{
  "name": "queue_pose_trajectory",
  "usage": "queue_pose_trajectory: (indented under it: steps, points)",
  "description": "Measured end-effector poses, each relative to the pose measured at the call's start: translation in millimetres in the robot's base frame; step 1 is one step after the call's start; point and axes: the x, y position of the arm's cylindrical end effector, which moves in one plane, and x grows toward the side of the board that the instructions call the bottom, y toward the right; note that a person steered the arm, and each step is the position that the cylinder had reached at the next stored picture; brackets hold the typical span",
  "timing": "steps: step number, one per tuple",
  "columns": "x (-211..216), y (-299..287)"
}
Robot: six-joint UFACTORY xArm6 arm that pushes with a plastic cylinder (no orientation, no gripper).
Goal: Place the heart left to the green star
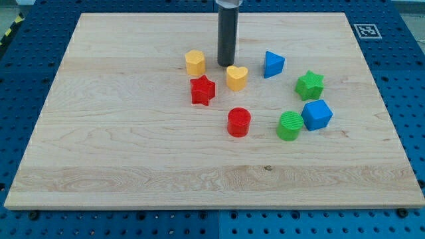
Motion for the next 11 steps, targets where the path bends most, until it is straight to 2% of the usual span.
queue_pose_trajectory:
  steps: [5, 7, 11]
  points:
    - [25.6, 4.6]
    - [48.7, 7.0]
    - [46.7, 32.6]
